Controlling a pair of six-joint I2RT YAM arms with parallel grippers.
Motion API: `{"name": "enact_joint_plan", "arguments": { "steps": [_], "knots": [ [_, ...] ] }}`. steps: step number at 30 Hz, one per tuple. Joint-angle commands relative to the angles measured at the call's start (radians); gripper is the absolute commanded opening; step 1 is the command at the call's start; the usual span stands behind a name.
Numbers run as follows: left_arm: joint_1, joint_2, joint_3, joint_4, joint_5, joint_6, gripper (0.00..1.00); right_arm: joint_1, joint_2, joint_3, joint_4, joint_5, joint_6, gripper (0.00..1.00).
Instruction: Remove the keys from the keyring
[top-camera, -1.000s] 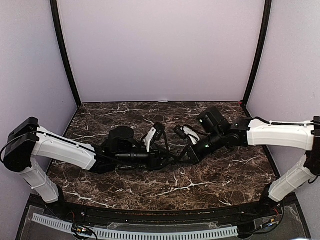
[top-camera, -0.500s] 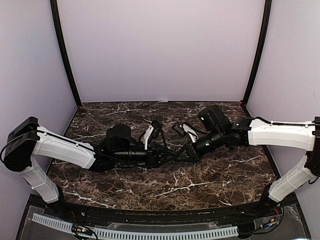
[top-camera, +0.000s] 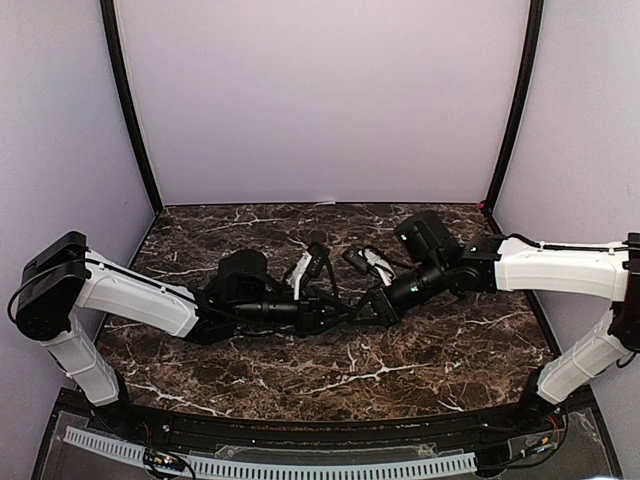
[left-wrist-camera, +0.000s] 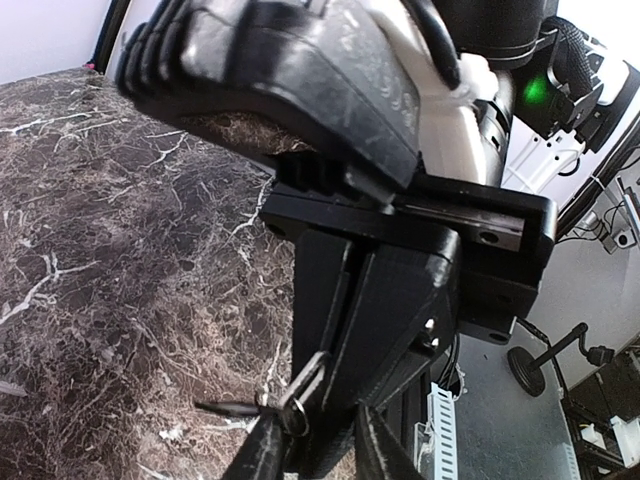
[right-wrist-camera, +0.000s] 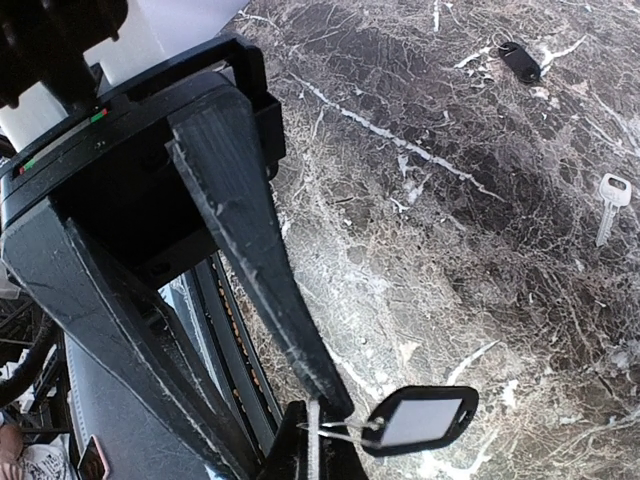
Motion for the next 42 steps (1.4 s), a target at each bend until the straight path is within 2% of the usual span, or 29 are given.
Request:
{"name": "enact_joint_plan", "arguments": {
  "steps": [1, 6, 9, 16, 26, 37, 38, 42],
  "knots": [
    [0.007, -0.005, 0.021, 0.032, 0.001, -0.010, 0.21, -0.003, 0.007, 0.000, 0.030, -0.022, -0.017, 0.00],
    [0.008, -0.020, 0.000, 0.038, -0.017, -0.011, 0.11, -0.002, 0.001, -0.008, 0.023, -0.017, -0.023, 0.00],
    [0.010, -0.026, -0.010, 0.037, -0.031, -0.014, 0.11, -0.002, -0.002, -0.012, 0.020, -0.024, -0.030, 0.00],
    [0.011, -0.024, -0.008, 0.035, -0.027, -0.012, 0.00, -0.001, 0.004, -0.005, -0.003, -0.030, -0.043, 0.00],
    [0.011, -0.052, -0.049, 0.061, -0.011, 0.017, 0.00, -0.003, 0.014, 0.005, -0.044, 0.033, -0.027, 0.00],
    [0.011, -0.073, -0.080, 0.123, 0.031, 0.079, 0.00, -0.005, 0.024, 0.020, -0.046, -0.010, -0.018, 0.00],
    [0.011, -0.072, -0.088, 0.139, 0.038, 0.089, 0.02, -0.005, 0.020, 0.017, -0.039, -0.023, -0.015, 0.00],
    [0.011, -0.062, -0.154, 0.256, 0.058, 0.168, 0.27, -0.005, 0.007, 0.010, -0.024, -0.093, -0.004, 0.00]
  ]
}}
